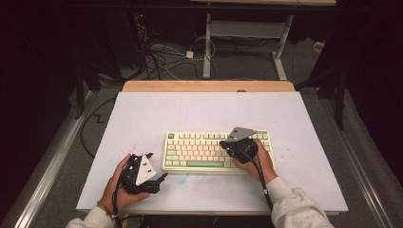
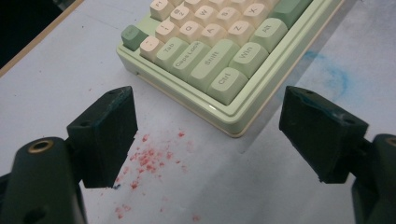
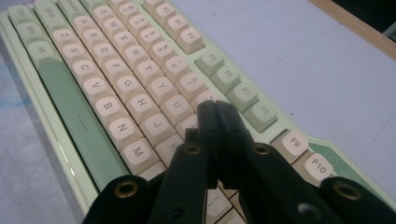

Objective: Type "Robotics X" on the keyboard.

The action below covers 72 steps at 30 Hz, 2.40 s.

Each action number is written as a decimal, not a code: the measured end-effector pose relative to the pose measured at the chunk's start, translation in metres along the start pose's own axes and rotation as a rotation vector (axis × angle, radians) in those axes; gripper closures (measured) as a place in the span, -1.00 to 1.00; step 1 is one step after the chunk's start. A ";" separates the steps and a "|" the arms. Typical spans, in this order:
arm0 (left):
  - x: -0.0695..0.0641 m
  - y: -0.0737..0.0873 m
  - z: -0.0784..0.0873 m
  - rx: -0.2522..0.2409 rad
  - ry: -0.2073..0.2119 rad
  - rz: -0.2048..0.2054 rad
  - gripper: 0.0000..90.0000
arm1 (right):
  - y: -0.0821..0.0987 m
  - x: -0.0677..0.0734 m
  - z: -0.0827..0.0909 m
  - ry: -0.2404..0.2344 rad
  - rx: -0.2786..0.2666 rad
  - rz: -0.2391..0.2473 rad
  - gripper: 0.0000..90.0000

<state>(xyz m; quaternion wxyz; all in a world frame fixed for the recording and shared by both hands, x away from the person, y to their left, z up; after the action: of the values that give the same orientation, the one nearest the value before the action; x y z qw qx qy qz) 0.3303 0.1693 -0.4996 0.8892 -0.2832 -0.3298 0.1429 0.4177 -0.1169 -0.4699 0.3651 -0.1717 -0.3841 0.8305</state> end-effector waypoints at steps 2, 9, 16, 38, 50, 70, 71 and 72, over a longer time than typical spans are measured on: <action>0.000 0.000 0.000 0.000 0.001 0.000 -0.60 | -0.002 0.000 0.003 -0.002 -0.013 0.003 0.97; -0.001 0.000 0.000 0.001 0.004 0.000 -0.60 | -0.004 0.000 0.011 -0.005 -0.051 -0.018 0.69; 0.000 -0.001 -0.001 -0.002 0.001 0.025 -0.60 | -0.006 0.002 0.022 -0.013 -0.084 -0.023 0.00; 0.003 -0.006 0.006 -0.050 0.000 0.072 -0.47 | 0.002 0.002 0.059 0.067 -0.214 -0.011 -0.52; 0.003 -0.013 0.010 -0.071 0.027 0.097 -0.24 | 0.021 -0.003 0.078 0.104 -0.223 0.010 -0.51; 0.005 -0.064 -0.007 -0.080 0.209 0.051 0.94 | 0.069 -0.016 0.107 0.150 -0.171 -0.039 -0.50; 0.004 -0.069 -0.010 -0.077 0.225 0.048 0.94 | 0.072 -0.016 0.107 0.152 -0.163 -0.036 -0.50; 0.004 -0.072 -0.012 -0.072 0.233 0.044 0.94 | 0.074 -0.016 0.108 0.155 -0.157 -0.035 -0.50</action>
<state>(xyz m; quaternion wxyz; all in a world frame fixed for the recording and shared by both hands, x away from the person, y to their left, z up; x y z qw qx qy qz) 0.3462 0.1087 -0.4620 0.9073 -0.3369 -0.2229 0.1165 0.3325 -0.2167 -0.4567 0.3935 -0.2570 -0.4216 0.7755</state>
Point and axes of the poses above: each handheld gripper's, and its own axes: z roughly backward along the jaws, y roughly out of its underside, x roughly to its left, the point moved 5 cm from there along -z, roughly forward along the jaws, and after that the axes turned 15 degrees about -z, right-handed, at the moved point
